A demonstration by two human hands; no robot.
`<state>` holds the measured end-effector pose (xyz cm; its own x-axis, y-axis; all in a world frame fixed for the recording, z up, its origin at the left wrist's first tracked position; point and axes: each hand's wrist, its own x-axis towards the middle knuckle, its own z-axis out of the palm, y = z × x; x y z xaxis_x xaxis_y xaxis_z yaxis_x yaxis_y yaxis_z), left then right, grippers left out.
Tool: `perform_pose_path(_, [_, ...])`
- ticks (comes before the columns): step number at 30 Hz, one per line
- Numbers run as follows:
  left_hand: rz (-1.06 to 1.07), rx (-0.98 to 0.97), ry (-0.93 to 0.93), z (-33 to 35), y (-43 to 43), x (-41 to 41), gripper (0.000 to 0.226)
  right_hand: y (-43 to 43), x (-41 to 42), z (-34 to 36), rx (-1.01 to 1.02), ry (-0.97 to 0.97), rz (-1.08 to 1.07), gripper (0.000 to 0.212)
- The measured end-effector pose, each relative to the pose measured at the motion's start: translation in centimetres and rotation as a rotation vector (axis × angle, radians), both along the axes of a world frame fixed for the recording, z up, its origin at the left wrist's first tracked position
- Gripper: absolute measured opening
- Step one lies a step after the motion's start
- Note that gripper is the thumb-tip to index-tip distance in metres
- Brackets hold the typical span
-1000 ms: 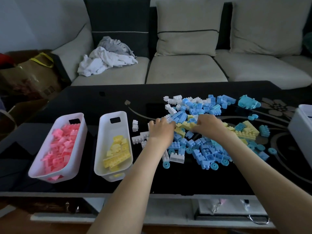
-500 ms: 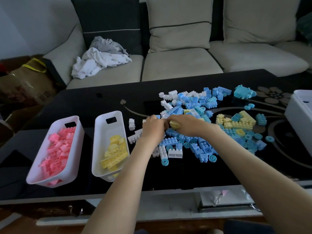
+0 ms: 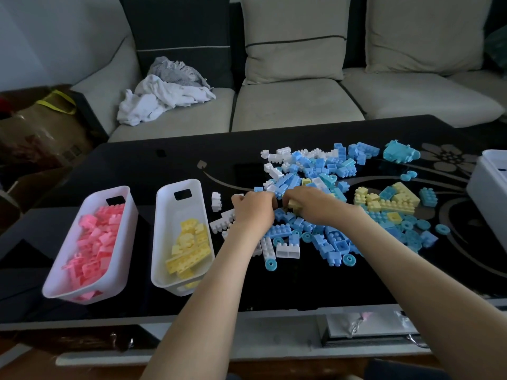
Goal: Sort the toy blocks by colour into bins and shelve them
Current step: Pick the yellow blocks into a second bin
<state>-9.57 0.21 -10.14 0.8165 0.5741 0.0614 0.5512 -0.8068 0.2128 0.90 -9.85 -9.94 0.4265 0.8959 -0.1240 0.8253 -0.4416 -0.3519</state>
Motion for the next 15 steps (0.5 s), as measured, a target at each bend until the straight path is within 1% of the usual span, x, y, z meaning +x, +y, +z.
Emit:
perform_pose_path(4, [-0.009, -0.044, -0.026, 0.1, -0.1, -0.2, 0.04, -0.6, 0.5, 0.3, 0.078, 0.095, -0.107, 0.023])
perform_pose_path(6, [-0.003, -0.076, -0.075, 0.0, -0.1, -0.3, 0.037, -0.9, 0.8, 0.5, 0.094, 0.119, -0.132, 0.019])
perform_pose_path(11, [-0.015, -0.135, -0.328, 1.0, -0.2, -0.5, 0.027, -1.6, 0.8, 1.8, 0.179, 0.154, -0.18, 0.017])
perform_pose_path(15, [-0.053, -0.293, -0.497, 3.8, 0.3, -1.9, 0.021, -1.7, 0.0, 3.9, 0.302, 0.26, -0.214, 0.02])
